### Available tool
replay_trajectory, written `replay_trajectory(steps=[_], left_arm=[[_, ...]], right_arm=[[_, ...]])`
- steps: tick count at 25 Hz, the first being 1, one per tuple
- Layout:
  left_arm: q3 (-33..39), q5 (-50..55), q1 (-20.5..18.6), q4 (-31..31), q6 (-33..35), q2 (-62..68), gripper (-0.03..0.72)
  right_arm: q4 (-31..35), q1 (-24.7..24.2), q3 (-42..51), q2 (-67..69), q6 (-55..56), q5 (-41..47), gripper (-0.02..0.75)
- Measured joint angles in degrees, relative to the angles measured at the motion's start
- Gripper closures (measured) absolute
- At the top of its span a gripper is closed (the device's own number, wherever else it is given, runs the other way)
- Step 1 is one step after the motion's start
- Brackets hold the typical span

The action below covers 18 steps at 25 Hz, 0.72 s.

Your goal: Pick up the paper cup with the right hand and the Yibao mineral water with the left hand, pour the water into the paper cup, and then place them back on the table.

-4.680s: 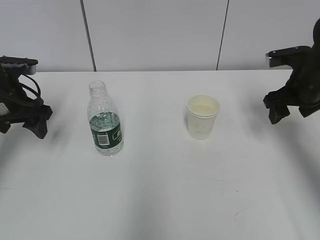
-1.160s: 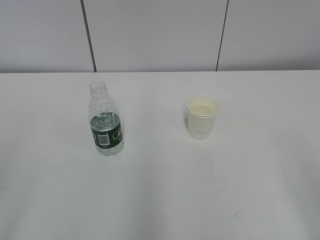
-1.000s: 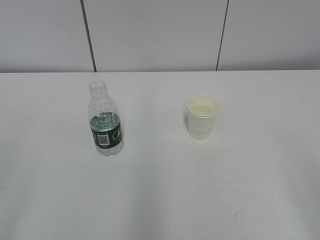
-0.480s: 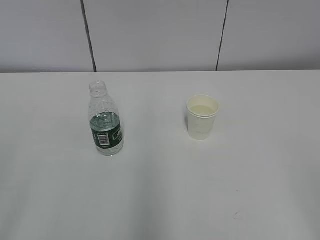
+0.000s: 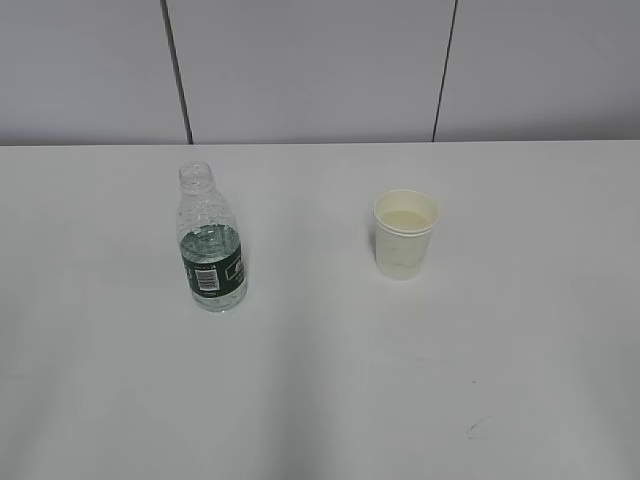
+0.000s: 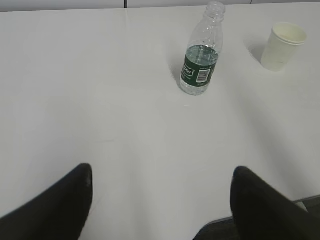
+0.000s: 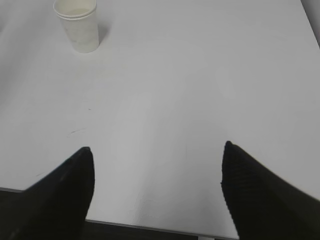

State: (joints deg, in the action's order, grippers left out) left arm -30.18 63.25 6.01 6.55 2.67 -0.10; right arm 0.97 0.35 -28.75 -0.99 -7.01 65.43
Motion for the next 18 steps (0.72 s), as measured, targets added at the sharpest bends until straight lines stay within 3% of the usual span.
replay_trajectory(steps=[18], left_arm=[[0.0, 0.0, 0.0, 0.57, -0.04, 0.0, 0.168]], right_arm=[[0.0, 0.0, 0.0, 0.0, 0.0, 0.0, 0.15]])
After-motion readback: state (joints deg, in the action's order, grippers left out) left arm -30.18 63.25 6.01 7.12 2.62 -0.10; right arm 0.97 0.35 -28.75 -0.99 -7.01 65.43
